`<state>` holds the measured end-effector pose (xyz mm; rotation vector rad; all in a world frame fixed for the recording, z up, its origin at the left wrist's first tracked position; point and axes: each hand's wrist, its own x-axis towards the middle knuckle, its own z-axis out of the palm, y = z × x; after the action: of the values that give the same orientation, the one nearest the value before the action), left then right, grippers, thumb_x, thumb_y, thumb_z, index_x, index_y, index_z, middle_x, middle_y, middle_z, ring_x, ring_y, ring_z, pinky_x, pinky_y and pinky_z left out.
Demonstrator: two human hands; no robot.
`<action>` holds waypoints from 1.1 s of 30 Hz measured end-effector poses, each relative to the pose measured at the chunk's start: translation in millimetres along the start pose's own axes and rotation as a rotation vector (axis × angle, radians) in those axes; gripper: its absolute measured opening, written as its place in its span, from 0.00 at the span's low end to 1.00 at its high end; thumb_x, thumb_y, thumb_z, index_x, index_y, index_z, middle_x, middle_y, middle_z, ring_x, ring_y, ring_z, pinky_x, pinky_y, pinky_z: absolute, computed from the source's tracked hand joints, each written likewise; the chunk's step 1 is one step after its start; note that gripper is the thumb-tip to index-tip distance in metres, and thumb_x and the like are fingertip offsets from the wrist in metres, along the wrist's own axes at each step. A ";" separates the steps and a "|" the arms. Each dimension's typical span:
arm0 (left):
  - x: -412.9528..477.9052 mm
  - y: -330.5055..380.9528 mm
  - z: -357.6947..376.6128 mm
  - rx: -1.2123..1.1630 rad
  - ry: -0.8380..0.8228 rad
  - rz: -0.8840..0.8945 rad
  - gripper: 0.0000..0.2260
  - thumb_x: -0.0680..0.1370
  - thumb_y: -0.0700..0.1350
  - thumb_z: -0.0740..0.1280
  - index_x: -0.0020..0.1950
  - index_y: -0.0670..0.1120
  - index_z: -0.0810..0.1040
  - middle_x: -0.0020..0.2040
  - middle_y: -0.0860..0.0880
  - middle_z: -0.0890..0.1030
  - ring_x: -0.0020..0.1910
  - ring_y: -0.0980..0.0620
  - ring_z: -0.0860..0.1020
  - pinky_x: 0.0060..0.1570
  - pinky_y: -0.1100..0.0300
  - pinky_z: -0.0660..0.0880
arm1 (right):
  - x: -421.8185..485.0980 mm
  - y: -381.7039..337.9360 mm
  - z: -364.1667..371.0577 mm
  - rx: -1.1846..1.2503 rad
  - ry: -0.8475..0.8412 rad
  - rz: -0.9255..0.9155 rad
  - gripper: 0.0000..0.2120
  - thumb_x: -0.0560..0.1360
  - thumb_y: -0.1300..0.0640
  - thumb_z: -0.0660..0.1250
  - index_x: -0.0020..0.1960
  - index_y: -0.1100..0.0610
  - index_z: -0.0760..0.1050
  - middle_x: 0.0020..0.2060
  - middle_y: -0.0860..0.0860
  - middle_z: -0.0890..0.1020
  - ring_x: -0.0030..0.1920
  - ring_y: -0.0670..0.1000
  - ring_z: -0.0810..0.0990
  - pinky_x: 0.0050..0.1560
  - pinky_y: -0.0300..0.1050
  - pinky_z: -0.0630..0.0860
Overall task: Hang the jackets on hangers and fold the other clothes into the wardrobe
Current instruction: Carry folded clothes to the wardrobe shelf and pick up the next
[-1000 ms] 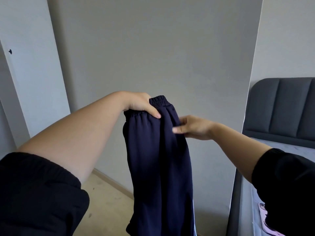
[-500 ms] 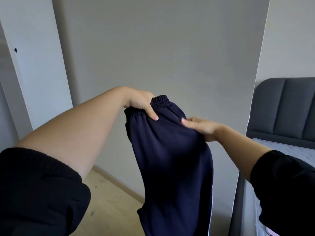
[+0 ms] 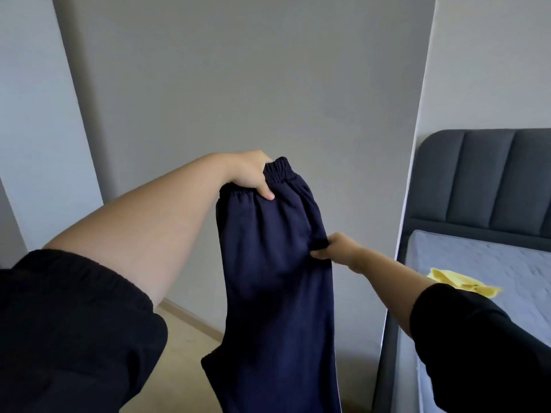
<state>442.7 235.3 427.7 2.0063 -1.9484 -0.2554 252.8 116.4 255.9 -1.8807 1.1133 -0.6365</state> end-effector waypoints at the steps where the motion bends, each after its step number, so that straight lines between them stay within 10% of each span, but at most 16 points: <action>1: 2.0 3.9 -1.2 0.089 0.077 0.008 0.15 0.70 0.44 0.76 0.54 0.48 0.77 0.53 0.49 0.80 0.56 0.45 0.78 0.46 0.59 0.73 | -0.8 -7.7 -4.4 -0.003 0.080 -0.009 0.07 0.73 0.61 0.73 0.49 0.63 0.80 0.42 0.54 0.80 0.42 0.53 0.79 0.43 0.43 0.75; 7: 3.9 31.5 -11.1 0.221 0.501 0.119 0.14 0.71 0.46 0.74 0.53 0.50 0.75 0.52 0.49 0.80 0.52 0.43 0.76 0.45 0.57 0.69 | -14.4 -63.4 -54.2 0.041 0.334 -0.023 0.11 0.80 0.54 0.61 0.44 0.60 0.71 0.31 0.56 0.73 0.25 0.55 0.71 0.20 0.43 0.71; 14: -7.5 85.0 -8.6 0.260 0.774 0.206 0.12 0.74 0.46 0.69 0.49 0.47 0.67 0.42 0.45 0.77 0.45 0.39 0.76 0.38 0.55 0.67 | -48.0 -101.5 -100.3 0.393 0.546 -0.146 0.09 0.82 0.58 0.58 0.58 0.61 0.72 0.46 0.58 0.77 0.30 0.54 0.76 0.28 0.39 0.77; 24: -32.1 183.4 -27.0 0.205 0.968 0.356 0.17 0.76 0.44 0.68 0.63 0.44 0.69 0.49 0.44 0.80 0.47 0.38 0.77 0.40 0.55 0.68 | -121.2 -144.5 -186.8 0.371 0.847 -0.417 0.11 0.80 0.59 0.56 0.40 0.58 0.70 0.32 0.53 0.74 0.31 0.51 0.73 0.34 0.44 0.74; 30: -42.5 240.3 -37.8 0.192 1.010 0.413 0.13 0.75 0.43 0.68 0.58 0.44 0.70 0.46 0.44 0.80 0.44 0.39 0.77 0.39 0.54 0.69 | -164.5 -151.9 -245.4 -0.026 0.932 -0.341 0.06 0.76 0.65 0.56 0.49 0.59 0.70 0.45 0.55 0.76 0.46 0.57 0.75 0.40 0.44 0.70; 33: -44.8 258.3 -41.1 0.203 0.893 0.399 0.09 0.74 0.43 0.69 0.51 0.45 0.70 0.45 0.45 0.78 0.41 0.42 0.73 0.38 0.56 0.67 | -185.3 -147.8 -268.4 -0.262 0.949 -0.309 0.24 0.70 0.70 0.54 0.64 0.58 0.68 0.61 0.56 0.72 0.58 0.57 0.72 0.53 0.46 0.71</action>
<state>213.7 282.1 553.4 1.3797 -1.7125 0.8174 29.3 208.5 520.1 -2.0180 1.5316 -1.7479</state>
